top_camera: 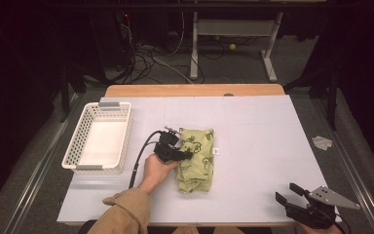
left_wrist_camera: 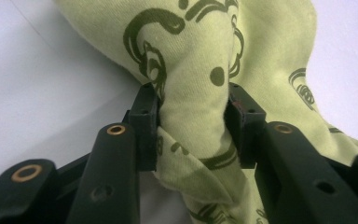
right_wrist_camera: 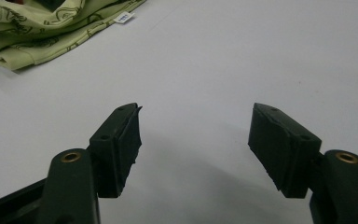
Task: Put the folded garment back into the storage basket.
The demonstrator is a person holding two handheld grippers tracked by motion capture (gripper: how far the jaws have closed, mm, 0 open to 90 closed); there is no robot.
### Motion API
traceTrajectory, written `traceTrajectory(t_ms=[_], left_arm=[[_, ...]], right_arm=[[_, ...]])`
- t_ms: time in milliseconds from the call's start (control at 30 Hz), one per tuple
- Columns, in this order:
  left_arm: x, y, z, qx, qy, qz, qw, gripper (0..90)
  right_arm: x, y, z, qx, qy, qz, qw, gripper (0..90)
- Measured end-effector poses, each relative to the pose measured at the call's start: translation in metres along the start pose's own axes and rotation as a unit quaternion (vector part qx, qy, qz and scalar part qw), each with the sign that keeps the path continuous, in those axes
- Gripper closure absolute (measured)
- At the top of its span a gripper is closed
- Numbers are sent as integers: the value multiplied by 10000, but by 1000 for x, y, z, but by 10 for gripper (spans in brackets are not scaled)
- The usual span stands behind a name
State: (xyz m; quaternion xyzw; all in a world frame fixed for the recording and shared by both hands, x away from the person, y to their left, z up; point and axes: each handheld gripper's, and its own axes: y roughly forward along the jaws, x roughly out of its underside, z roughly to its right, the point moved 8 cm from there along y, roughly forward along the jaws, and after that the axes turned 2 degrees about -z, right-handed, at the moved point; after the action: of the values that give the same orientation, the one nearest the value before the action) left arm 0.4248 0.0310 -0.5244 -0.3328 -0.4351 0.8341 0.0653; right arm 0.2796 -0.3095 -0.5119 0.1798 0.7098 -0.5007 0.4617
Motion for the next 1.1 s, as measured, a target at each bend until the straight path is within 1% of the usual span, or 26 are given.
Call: traceTrajectory(t_ms=[233,400,767,1100], left_arm=[[-1,-2,0,42,2,33,10000,604],[-2,-4,0,125,-11,74,9999,617],[-5,-12,6,164,58,114,9998,632],[-12,-22,14,173,231,147,9995,637]], right_arm=[[0,0,0,-10,-14,-5,10000,349],[1,0,0,-9,-8,-15,10000,349],[0,0,0,-11,-25,-4,10000,351],[0,0,0,-6,-20,4,10000,351]])
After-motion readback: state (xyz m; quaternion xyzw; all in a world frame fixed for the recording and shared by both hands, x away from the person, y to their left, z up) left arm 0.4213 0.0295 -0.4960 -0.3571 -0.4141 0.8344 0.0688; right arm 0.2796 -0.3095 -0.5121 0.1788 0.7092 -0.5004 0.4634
